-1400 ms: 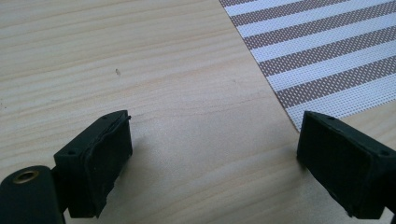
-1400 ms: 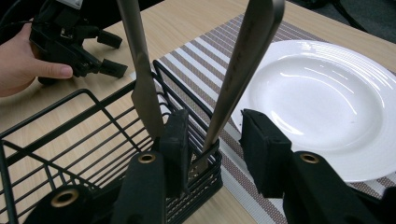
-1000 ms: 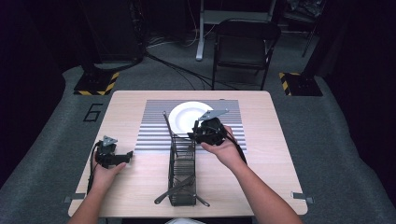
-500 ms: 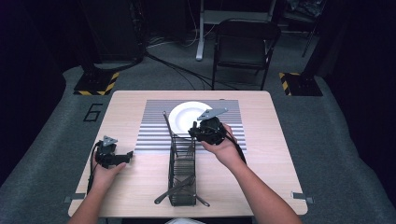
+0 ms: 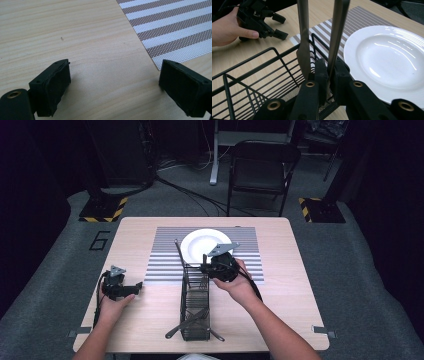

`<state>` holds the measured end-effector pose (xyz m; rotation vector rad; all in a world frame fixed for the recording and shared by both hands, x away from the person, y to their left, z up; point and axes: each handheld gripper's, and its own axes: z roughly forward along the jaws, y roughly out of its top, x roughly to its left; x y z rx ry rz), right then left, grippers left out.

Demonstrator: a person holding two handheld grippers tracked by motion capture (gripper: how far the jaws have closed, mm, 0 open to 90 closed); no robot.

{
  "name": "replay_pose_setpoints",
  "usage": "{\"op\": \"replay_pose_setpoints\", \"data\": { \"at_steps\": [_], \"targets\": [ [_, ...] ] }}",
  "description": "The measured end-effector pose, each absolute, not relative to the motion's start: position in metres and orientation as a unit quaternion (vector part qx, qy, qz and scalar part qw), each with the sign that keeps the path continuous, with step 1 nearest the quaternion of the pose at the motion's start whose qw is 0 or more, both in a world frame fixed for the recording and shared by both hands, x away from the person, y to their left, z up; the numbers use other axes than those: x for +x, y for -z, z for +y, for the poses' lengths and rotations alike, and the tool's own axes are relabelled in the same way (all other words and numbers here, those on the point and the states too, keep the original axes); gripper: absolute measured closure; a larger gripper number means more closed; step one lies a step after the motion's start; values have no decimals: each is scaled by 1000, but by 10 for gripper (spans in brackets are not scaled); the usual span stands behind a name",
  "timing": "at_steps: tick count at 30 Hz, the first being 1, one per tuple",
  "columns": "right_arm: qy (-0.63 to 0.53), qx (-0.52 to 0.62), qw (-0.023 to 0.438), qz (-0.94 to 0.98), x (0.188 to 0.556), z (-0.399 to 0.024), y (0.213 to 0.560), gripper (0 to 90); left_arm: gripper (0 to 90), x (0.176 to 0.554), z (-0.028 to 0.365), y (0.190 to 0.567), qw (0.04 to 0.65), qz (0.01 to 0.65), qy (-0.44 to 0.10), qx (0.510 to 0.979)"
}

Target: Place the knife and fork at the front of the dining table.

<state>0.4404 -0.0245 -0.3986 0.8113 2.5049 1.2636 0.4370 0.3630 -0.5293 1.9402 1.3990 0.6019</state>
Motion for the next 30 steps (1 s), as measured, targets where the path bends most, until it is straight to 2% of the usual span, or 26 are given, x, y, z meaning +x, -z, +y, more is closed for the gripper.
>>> {"op": "replay_pose_setpoints", "data": {
  "at_steps": [18,30],
  "targets": [
    [-411,266,112,865,440,-14,411,854,100,437,363,529,331,535,-230,742],
    [-413,263,110,865,442,-15,406,868,100,437,363,529,331,535,-230,742]
  ]
}}
